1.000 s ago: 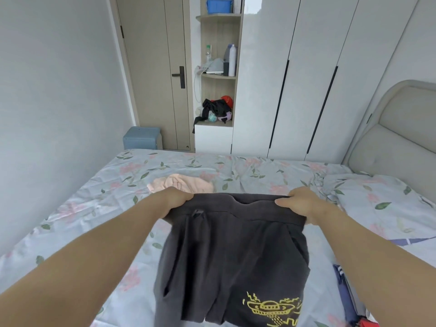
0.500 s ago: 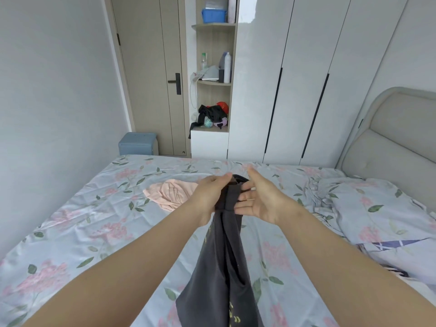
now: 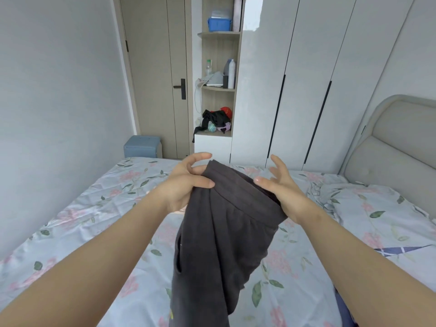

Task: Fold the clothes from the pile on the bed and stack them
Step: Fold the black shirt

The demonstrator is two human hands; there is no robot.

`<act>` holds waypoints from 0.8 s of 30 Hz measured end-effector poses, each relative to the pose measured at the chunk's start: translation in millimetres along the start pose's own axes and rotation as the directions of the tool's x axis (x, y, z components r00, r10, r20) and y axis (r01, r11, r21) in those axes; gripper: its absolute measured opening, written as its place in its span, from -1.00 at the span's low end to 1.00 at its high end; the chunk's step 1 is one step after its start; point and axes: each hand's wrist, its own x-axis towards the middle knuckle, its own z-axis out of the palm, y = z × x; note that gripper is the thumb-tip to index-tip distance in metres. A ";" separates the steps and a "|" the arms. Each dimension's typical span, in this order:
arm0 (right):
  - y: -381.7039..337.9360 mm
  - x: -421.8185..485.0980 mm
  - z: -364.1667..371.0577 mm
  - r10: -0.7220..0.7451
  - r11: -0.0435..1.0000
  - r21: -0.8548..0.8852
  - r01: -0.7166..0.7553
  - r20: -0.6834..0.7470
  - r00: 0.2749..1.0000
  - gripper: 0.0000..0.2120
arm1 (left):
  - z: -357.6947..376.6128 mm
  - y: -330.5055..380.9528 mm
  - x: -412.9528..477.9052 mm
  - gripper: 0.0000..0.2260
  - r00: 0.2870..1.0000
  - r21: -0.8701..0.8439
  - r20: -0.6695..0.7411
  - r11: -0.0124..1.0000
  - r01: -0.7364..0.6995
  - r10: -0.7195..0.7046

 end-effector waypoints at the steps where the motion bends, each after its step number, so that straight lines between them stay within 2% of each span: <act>1: 3.5 -0.6 -3.4 0.035 0.996 0.077 -0.037 0.024 0.999 -0.21 | -1.6 3.0 -1.1 -0.52 1.000 -0.028 -0.006 0.999 -0.016 0.015; 5: 21.7 -8.5 -16.3 0.060 0.973 0.215 -0.083 0.110 0.992 0.09 | -9.6 9.2 -6.9 -0.54 0.998 -0.125 -0.025 0.991 -0.055 0.052; 6: 28.1 -10.3 -17.7 0.067 0.969 0.226 -0.099 0.143 0.987 0.10 | -12.1 10.1 -8.5 -0.55 0.998 -0.157 -0.026 0.985 -0.068 0.065; 8: 38.3 -13.5 -14.5 0.090 0.971 0.197 -0.137 0.230 0.969 0.02 | -15.5 12.2 -10.5 -0.57 0.995 -0.206 -0.007 0.974 -0.096 0.096; 10: 40.0 -15.8 -4.6 0.111 0.978 0.140 -0.153 0.272 0.956 -0.20 | -17.6 15.4 -11.9 -0.58 0.991 -0.235 0.038 0.965 -0.118 0.130; 13: 29.3 -14.5 1.0 0.069 0.991 0.102 -0.089 0.184 0.980 -0.52 | -23.6 24.1 -13.8 -0.57 0.988 -0.187 0.069 0.975 -0.122 0.137; 15: 16.4 -14.3 -4.8 0.061 0.988 0.134 -0.073 0.091 0.994 -0.66 | -31.2 35.1 -17.8 -0.63 0.997 -0.015 0.038 0.997 -0.071 0.071; 17: 5.6 -13.7 -12.2 0.066 0.986 0.144 -0.080 0.098 0.993 -0.73 | -38.4 47.1 -22.9 -0.73 1.000 0.294 -0.002 0.955 0.030 -0.031; 20: -7.3 -16.5 -16.6 0.114 0.990 0.062 -0.128 0.197 0.974 -0.82 | -47.6 54.2 -25.3 -0.83 0.990 0.680 -0.084 0.720 0.140 -0.113; 22: -11.0 -15.3 -19.0 0.132 0.991 -0.053 -0.123 0.224 0.966 -0.85 | -48.4 50.6 -25.0 -0.84 0.991 0.807 -0.100 0.576 0.132 -0.087; 24: -15.5 -13.1 -22.0 0.136 0.977 -0.191 -0.100 0.184 0.973 -0.90 | -46.8 40.2 -20.0 -0.80 0.990 0.808 -0.129 0.572 0.140 -0.060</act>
